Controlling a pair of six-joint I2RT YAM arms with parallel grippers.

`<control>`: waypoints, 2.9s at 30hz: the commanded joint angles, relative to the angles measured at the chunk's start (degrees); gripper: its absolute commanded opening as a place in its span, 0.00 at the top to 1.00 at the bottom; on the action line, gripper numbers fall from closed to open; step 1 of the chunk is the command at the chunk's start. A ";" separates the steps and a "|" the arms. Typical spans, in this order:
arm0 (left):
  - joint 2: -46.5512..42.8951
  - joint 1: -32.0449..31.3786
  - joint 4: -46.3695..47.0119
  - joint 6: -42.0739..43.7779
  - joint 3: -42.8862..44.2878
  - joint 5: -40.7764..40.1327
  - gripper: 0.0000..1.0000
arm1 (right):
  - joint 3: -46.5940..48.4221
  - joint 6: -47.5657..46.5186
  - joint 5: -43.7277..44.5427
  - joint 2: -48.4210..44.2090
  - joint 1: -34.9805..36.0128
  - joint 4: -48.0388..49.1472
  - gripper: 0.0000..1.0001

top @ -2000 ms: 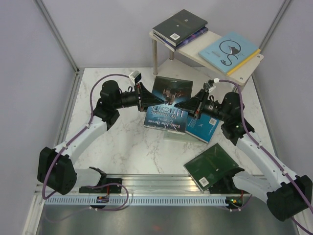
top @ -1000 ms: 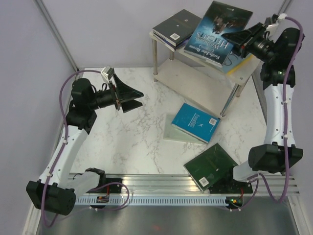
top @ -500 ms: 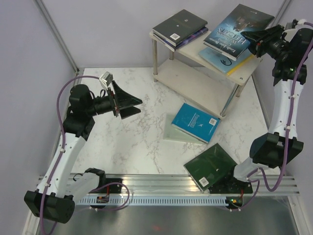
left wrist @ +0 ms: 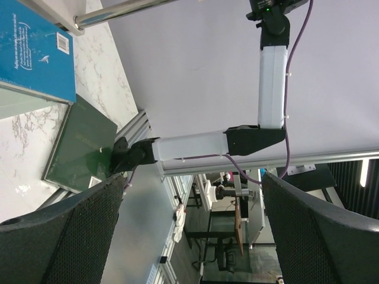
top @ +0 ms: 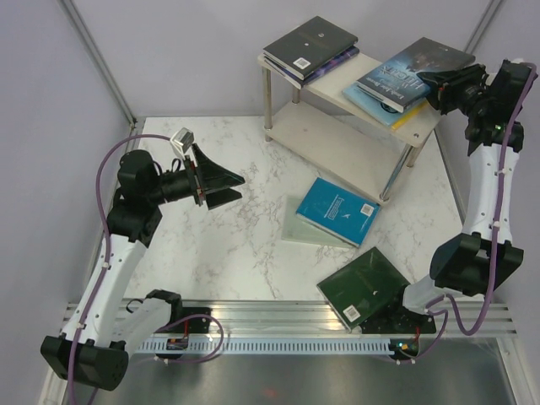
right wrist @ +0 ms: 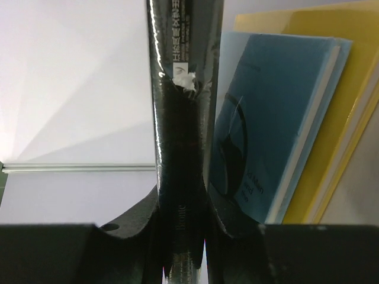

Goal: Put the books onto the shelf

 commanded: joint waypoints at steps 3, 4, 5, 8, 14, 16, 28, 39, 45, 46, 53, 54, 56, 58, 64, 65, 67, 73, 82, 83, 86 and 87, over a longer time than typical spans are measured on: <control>-0.85 0.43 -0.99 2.73 -0.83 0.16 0.00 | 2.74 6.29 -1.12 -2.64 -0.09 2.95 1.00; -1.02 0.52 -0.91 2.82 -0.83 0.07 0.00 | 2.56 6.65 -1.64 -2.64 -0.09 3.39 1.00; -0.94 0.52 -0.82 2.91 -0.91 0.07 0.00 | 2.21 7.00 -1.91 -2.55 -0.09 3.74 1.00; -0.94 0.52 -0.99 3.09 -1.18 0.07 0.00 | 0.55 8.76 -2.27 -3.25 -0.01 6.29 1.00; -0.41 0.52 -0.99 3.53 -1.26 -0.02 0.00 | -1.22 8.93 -2.97 -3.51 1.05 7.26 1.00; -0.41 0.43 -0.99 3.70 -1.27 -0.02 0.00 | -1.57 8.85 -2.88 -3.69 1.84 7.26 1.00; 0.12 0.52 -0.99 4.05 -1.53 -0.11 0.00 | -4.64 8.94 -0.42 -6.06 3.16 7.35 1.00; 0.12 0.43 -1.70 4.58 -1.27 0.07 0.00 | -6.85 7.53 -0.68 -7.39 0.70 3.67 0.02; 0.91 0.43 -1.61 4.58 -1.09 -0.11 0.01 | -2.72 1.31 -2.26 -5.89 -1.93 -7.83 0.02; 0.91 0.52 -1.69 4.58 -1.18 -0.02 0.01 | -1.15 0.07 -2.53 -5.54 -2.20 -9.51 0.02; 2.14 0.52 -1.61 4.76 -0.91 -0.19 0.01 | 2.83 -9.08 -5.16 -1.93 -2.82 -23.40 0.02; 2.40 0.52 -1.61 4.84 -0.74 -0.11 0.01 | 2.74 -10.21 -5.16 -1.93 -2.82 -23.93 0.02; 2.84 0.43 -1.61 4.93 -0.56 -0.11 0.01 | 2.91 -11.10 -5.08 -2.02 -2.82 -25.16 0.02; 3.10 0.44 -1.52 5.02 -0.47 -0.19 0.01 | 3.61 -12.24 -4.47 -2.19 -2.91 -25.96 0.02; 3.37 0.43 -1.61 5.11 -0.83 -0.11 0.01 | 5.20 -13.74 -3.41 -3.07 -3.08 -27.54 0.03; 3.46 0.52 -1.52 5.11 -0.83 -0.02 0.01 | 5.28 -14.18 -2.89 -3.34 -3.08 -28.06 0.08; 3.55 0.43 -1.61 5.11 -0.91 -0.11 0.01 | 5.55 -14.62 -2.27 -4.12 -3.17 -28.33 0.19; 4.42 0.52 -1.61 5.19 -0.56 0.24 0.01 | 5.72 -14.71 -1.56 -4.57 -3.43 -28.33 0.67; 6.44 0.43 -1.52 5.72 0.75 0.42 0.01 | 6.43 -13.83 -1.56 -3.96 -3.43 -27.81 0.79; 6.71 0.43 -1.61 5.72 0.84 0.51 0.01 | 6.51 -13.39 -1.65 -3.87 -3.35 -27.54 0.79; 7.06 0.43 -1.52 5.99 1.02 0.42 0.01 | 6.52 -13.30 -1.74 -3.25 -3.26 -26.84 0.79; 7.24 0.52 -1.61 6.16 1.02 0.42 0.01 | 6.52 -13.13 -1.74 -2.99 -3.17 -26.58 0.79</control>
